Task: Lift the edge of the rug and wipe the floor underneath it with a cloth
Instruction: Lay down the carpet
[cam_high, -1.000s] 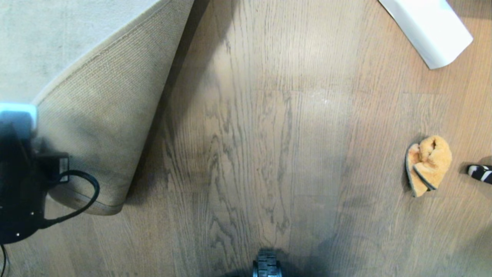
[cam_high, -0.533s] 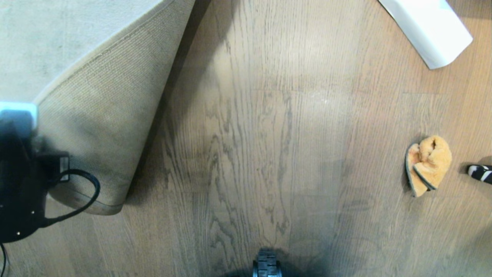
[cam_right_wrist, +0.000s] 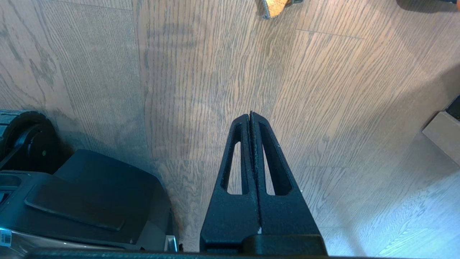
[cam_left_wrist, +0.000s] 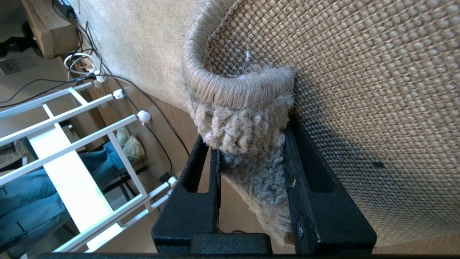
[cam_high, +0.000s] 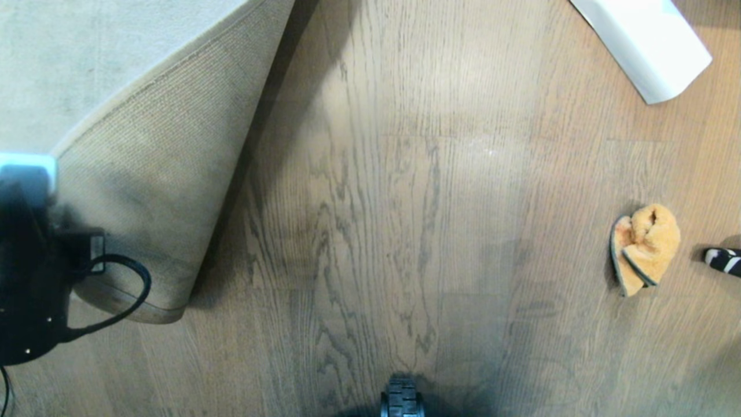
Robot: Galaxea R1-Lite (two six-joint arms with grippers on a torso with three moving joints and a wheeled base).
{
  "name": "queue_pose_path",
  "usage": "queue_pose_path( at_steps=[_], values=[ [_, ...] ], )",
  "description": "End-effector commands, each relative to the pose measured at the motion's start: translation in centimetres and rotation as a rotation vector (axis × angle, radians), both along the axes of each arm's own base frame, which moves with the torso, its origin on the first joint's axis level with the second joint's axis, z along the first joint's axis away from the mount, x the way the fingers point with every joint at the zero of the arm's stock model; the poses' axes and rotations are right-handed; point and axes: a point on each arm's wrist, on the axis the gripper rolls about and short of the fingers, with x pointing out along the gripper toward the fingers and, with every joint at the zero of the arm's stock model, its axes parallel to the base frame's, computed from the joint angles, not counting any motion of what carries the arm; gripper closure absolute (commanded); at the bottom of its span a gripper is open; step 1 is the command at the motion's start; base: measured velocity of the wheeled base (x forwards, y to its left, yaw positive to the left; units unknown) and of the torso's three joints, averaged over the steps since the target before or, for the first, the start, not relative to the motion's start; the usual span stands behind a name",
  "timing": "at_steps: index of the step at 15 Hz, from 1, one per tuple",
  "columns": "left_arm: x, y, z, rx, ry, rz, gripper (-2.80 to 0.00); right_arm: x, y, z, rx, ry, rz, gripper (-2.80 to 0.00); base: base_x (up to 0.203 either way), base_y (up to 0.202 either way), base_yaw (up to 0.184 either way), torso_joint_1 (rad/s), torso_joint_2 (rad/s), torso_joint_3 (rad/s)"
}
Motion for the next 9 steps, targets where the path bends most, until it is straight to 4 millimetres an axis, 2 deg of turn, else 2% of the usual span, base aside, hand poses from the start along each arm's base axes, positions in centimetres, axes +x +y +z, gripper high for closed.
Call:
queue_pose_path(
  at_steps=[1, 9],
  values=[
    [-0.04, 0.01, 0.07, 0.001, -0.005, 0.005, 0.0, 0.02, 0.0, 0.01, -0.002, 0.001, 0.001, 0.0, 0.0, 0.0, 0.0, 0.0, 0.0, 0.0],
    [-0.12, -0.01, 0.07, 0.001, -0.007, 0.003, 0.0, 0.02, 0.0, 0.01, -0.002, 0.001, 0.001, 0.0, 0.0, 0.0, 0.0, 0.0, 0.0, 0.0]
  ],
)
